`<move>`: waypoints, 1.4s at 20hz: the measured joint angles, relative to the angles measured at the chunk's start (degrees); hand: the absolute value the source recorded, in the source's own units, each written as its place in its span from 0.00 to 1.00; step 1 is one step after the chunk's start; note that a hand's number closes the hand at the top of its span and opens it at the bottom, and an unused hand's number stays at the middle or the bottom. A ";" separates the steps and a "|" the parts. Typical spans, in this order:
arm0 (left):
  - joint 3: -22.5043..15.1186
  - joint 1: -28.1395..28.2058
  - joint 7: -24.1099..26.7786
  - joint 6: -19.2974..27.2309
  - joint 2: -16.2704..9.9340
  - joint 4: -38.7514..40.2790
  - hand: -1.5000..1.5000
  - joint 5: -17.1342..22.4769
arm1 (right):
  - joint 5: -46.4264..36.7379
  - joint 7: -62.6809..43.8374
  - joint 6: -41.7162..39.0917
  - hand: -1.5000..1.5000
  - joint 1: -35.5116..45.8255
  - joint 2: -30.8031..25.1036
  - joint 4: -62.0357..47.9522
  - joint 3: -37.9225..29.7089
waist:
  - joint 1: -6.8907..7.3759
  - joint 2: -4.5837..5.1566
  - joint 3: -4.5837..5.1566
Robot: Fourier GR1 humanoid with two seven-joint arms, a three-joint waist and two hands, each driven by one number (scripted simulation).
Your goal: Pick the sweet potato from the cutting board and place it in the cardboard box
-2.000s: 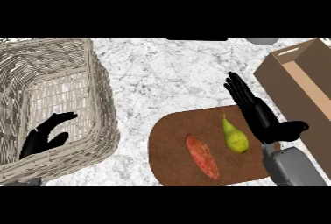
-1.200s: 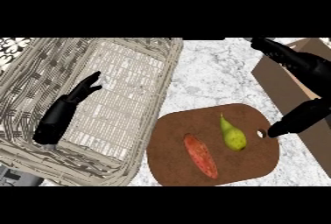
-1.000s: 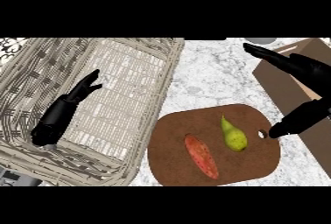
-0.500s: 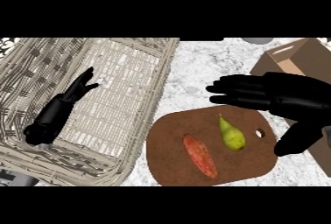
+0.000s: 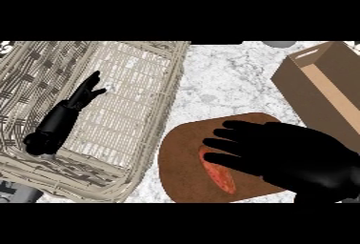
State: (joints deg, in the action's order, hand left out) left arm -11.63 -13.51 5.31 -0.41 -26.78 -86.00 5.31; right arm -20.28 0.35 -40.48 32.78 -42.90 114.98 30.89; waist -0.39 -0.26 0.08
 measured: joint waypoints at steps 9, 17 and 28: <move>1.45 1.63 0.20 -1.42 2.27 -1.23 0.50 -2.62 | -2.95 -13.21 -9.01 0.00 -4.31 8.08 5.83 1.90 | 0.30 0.17 -0.03; 4.43 0.80 -0.05 -4.44 3.54 -0.65 0.50 -3.85 | -14.53 -13.35 -8.54 0.00 -7.02 14.00 4.49 4.42 | 0.46 0.26 -0.05; 6.87 0.69 -0.73 -6.79 6.42 -0.54 0.50 -6.62 | -28.56 -6.46 -4.52 0.00 -8.86 17.64 -3.42 6.77 | 0.55 0.30 -0.06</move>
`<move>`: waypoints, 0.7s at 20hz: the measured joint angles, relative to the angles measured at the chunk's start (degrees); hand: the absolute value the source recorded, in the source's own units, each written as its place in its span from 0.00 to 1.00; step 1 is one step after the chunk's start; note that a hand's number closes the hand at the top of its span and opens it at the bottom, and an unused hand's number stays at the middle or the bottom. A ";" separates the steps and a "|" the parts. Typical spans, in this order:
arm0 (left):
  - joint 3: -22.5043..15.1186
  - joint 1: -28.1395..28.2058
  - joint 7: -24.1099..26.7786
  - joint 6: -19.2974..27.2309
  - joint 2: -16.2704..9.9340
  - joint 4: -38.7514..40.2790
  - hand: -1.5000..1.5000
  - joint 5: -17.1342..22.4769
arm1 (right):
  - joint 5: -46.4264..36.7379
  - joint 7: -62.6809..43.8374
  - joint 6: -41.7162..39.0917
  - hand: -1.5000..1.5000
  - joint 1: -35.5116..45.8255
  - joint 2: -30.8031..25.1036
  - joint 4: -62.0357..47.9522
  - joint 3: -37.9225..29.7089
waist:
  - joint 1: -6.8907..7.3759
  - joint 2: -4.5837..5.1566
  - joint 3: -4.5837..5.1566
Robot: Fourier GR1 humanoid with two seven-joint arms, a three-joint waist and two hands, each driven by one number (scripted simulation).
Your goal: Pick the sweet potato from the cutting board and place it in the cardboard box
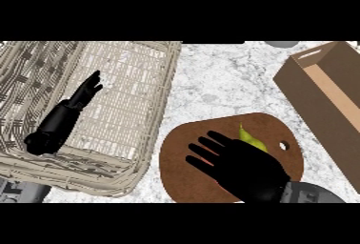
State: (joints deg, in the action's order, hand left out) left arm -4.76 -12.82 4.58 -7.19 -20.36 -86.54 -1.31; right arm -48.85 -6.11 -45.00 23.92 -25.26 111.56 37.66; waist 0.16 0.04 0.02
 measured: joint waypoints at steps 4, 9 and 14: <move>0.05 1.24 -0.45 -0.02 1.48 -1.72 0.50 -1.85 | -4.02 1.68 1.09 0.00 -1.06 2.59 -2.67 0.75 | 0.00 -0.02 -0.01; 1.58 0.98 -0.49 -1.50 1.93 -1.77 0.50 -2.44 | -6.80 6.33 2.21 0.00 -1.92 3.67 -6.08 0.35 | -0.02 -0.01 0.00; 2.82 0.72 -0.30 -2.46 2.89 -1.05 0.50 -3.15 | -10.84 8.26 3.21 0.00 -3.18 5.03 -8.02 0.32 | -0.09 0.00 0.00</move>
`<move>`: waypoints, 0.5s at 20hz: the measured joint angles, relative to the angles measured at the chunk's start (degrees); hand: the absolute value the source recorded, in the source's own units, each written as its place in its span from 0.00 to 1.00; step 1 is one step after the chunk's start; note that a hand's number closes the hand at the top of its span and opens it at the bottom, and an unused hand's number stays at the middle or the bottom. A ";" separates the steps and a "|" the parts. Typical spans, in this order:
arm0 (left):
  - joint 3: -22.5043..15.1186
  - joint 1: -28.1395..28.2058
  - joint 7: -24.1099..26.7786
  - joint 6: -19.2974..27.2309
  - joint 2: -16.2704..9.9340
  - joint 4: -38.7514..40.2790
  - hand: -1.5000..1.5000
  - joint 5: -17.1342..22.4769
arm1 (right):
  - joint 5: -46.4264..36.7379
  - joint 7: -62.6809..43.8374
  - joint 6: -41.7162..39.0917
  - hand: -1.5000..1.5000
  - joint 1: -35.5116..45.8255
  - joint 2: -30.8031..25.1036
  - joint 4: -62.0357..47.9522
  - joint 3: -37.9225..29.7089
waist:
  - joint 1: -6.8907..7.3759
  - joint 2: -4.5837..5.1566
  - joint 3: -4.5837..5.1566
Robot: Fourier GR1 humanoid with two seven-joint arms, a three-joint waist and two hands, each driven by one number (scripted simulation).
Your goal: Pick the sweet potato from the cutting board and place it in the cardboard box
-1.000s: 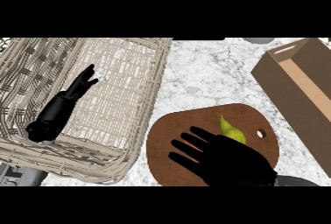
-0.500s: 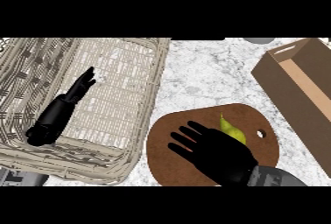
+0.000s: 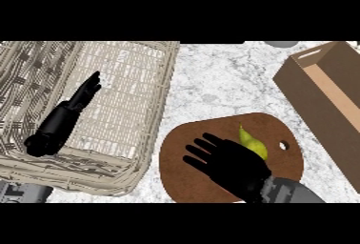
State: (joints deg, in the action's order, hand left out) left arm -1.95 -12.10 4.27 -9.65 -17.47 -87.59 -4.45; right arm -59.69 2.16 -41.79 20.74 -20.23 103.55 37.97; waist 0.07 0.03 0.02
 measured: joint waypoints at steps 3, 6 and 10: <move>0.22 -1.05 0.01 0.27 0.97 0.69 0.50 -1.14 | -2.58 1.04 1.12 0.00 0.06 0.73 -2.43 -0.56 | -0.01 0.01 0.00; 0.45 -0.33 0.02 -0.24 1.54 0.13 0.50 -1.58 | -5.28 1.97 3.48 0.00 -0.56 1.98 -5.23 -0.65 | 0.03 0.00 0.00; 0.89 0.93 0.94 -1.05 2.07 -0.29 0.50 -2.31 | -7.39 4.25 4.10 0.00 -2.00 2.58 -6.71 -1.57 | 0.02 -0.01 0.00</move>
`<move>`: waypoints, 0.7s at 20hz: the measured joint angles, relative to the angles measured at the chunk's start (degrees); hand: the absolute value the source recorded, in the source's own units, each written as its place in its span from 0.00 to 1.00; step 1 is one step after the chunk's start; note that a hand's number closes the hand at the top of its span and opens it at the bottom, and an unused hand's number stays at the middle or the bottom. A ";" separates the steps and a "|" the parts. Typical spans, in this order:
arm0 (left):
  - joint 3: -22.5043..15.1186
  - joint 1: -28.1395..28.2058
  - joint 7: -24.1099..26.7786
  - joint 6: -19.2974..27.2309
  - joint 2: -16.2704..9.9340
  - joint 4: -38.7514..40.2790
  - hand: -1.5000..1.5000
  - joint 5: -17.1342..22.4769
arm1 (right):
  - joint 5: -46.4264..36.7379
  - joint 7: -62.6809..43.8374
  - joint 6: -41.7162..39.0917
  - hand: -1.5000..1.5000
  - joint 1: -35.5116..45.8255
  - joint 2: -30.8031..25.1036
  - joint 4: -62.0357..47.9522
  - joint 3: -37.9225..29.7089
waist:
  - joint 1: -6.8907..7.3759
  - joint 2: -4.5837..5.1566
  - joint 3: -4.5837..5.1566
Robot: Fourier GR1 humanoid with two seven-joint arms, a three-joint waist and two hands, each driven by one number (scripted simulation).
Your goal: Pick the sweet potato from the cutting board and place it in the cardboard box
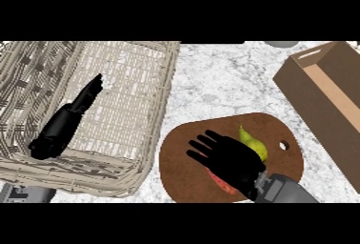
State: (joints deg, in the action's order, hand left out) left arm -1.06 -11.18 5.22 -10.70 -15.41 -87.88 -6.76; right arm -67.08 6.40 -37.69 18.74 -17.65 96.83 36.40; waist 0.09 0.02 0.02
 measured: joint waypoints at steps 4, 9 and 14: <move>0.79 -0.84 0.26 -0.65 0.29 1.50 0.50 -0.07 | -1.61 4.02 2.22 1.00 1.53 0.96 -4.45 -0.19 | 0.06 0.03 0.00; 0.73 -0.25 -2.05 -0.90 0.57 -1.73 0.50 -0.27 | -3.23 9.27 8.60 1.00 0.52 1.04 -5.41 0.74 | 0.11 0.00 -0.02; 1.48 -0.99 -1.63 -1.50 0.54 -0.50 0.50 -0.51 | -5.16 13.15 14.58 1.00 -0.24 1.71 -6.09 0.25 | 0.00 -0.01 0.01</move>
State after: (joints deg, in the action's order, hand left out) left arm 0.42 -12.17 3.59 -12.20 -14.87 -88.38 -7.27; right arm -72.24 19.55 -23.11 18.50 -15.94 90.74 36.65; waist 0.09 0.01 0.03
